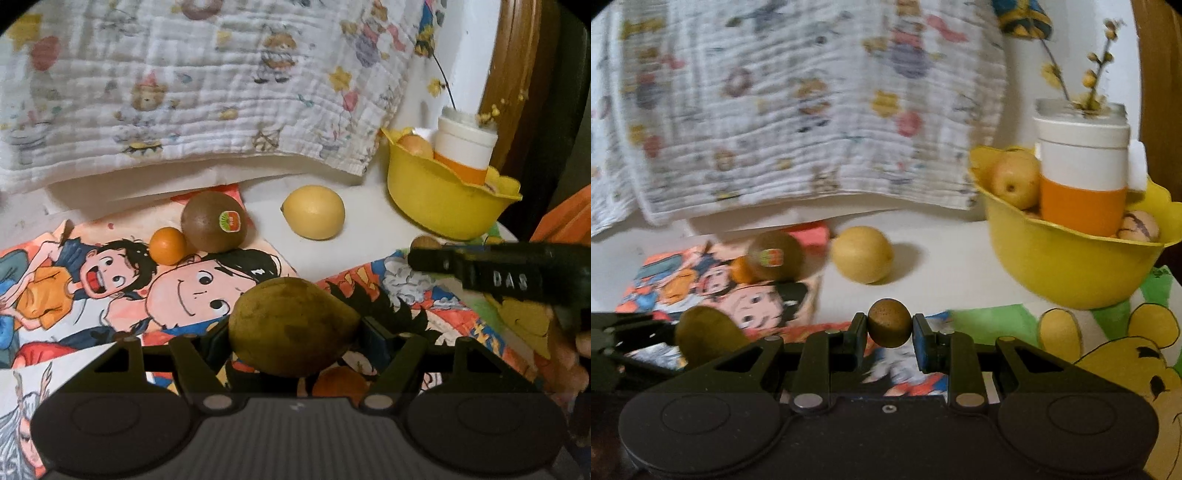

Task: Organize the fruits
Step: 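Carry the pear with the left tool over the tray while the right tool carries the small fruit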

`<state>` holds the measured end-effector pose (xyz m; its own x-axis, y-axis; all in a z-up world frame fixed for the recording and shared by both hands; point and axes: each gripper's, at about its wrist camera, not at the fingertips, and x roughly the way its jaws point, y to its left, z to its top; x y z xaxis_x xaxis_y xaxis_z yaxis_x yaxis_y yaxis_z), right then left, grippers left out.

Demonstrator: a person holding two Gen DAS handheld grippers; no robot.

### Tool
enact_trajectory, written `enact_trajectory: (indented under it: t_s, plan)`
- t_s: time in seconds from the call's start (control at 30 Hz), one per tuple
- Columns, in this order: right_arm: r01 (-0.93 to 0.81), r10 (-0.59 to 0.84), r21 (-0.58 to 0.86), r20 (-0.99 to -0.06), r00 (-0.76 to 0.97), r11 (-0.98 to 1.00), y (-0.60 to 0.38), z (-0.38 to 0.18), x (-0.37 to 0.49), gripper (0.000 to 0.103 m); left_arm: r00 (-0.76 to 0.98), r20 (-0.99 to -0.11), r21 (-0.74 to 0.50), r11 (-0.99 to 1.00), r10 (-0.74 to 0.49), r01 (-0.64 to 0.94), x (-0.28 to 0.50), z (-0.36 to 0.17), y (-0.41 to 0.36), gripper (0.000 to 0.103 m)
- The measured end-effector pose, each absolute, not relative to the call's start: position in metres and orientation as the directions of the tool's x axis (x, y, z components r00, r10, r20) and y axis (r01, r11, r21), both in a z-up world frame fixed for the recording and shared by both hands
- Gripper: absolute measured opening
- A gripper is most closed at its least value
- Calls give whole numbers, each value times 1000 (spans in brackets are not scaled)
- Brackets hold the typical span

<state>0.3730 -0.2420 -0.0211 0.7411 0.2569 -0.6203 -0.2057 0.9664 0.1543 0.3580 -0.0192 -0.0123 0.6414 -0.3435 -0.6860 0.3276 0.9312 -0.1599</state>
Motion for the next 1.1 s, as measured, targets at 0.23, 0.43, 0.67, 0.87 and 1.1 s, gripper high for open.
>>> enact_trajectory:
  t_s: [0.23,0.43,0.67,0.87,1.1]
  plan:
    - [-299,335,163,-606,722,940,-217,-10,340,28,664,-664,-176,935,-343,308,332,5,-1,75]
    - [-365,391,175,-616,684,914,-194,-11,314,28,668,-657,-188,935,-348,302,299,10,19,75]
    - [-415,421,172,-641,642,894,-173,-16,291,28,673,-657,-186,938,-340,293,262,12,42,75]
    - [-453,446,172,-651,614,875,-166,-20,275,28,675,-669,-158,947,-311,279,243,7,50,75]
    - [-460,453,186,-674,584,868,-168,-27,261,28,668,-682,-149,951,-298,272,227,2,55,75]
